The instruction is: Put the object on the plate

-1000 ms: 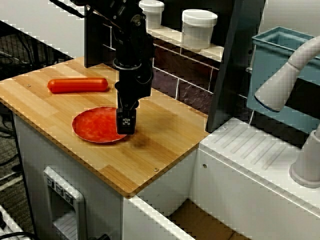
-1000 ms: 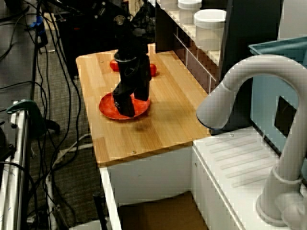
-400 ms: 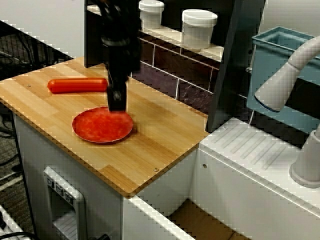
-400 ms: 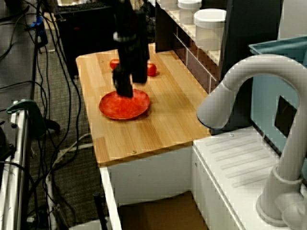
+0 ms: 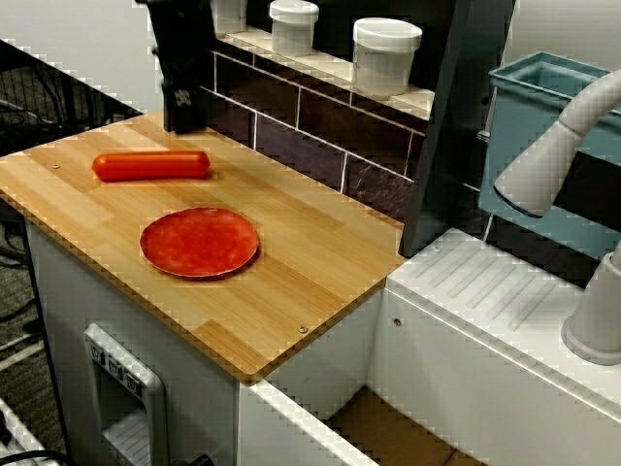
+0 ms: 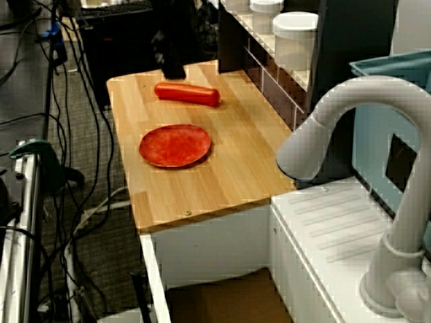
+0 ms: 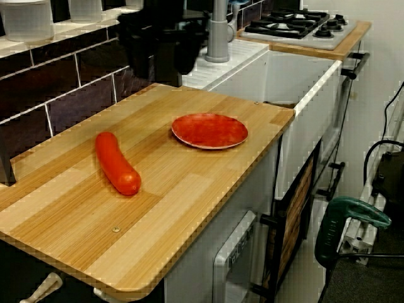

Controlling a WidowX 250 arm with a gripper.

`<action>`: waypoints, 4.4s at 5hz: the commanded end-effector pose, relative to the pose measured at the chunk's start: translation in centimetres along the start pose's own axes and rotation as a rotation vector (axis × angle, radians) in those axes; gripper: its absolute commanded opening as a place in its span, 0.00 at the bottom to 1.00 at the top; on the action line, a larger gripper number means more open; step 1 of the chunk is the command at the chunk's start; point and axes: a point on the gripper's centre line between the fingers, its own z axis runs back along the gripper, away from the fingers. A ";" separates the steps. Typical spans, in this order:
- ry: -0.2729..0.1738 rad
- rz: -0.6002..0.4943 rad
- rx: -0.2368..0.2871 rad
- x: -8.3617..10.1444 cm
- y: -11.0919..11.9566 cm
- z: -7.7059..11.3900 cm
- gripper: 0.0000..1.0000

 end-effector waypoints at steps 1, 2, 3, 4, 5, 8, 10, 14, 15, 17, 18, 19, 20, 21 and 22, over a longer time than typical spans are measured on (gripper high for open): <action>-0.008 0.101 0.081 -1.3 4.5 -1.7 1.00; 0.001 0.122 0.083 -1.4 4.9 -2.2 1.00; 0.011 0.113 0.078 -1.5 4.5 -2.3 1.00; 0.021 0.115 0.082 -2.2 4.6 -2.6 1.00; 0.028 0.111 0.089 -2.9 4.8 -2.9 1.00; 0.049 0.133 0.096 -4.4 6.4 -4.1 1.00; 0.067 0.118 0.128 -4.9 6.1 -5.6 1.00; 0.098 0.106 0.132 -5.4 4.4 -7.1 1.00; 0.092 0.112 0.130 -5.5 4.4 -7.4 0.00; 0.084 0.104 0.082 -5.0 4.8 -5.7 0.00; 0.049 0.070 0.040 -4.6 4.3 -3.2 0.00; 0.030 0.028 0.027 -3.8 2.8 -2.1 0.00; 0.021 -0.030 0.008 -2.2 0.4 -1.4 0.00; 0.017 -0.088 0.022 -0.1 -3.1 -0.6 0.00; 0.023 -0.094 0.061 1.2 -5.4 -0.8 0.00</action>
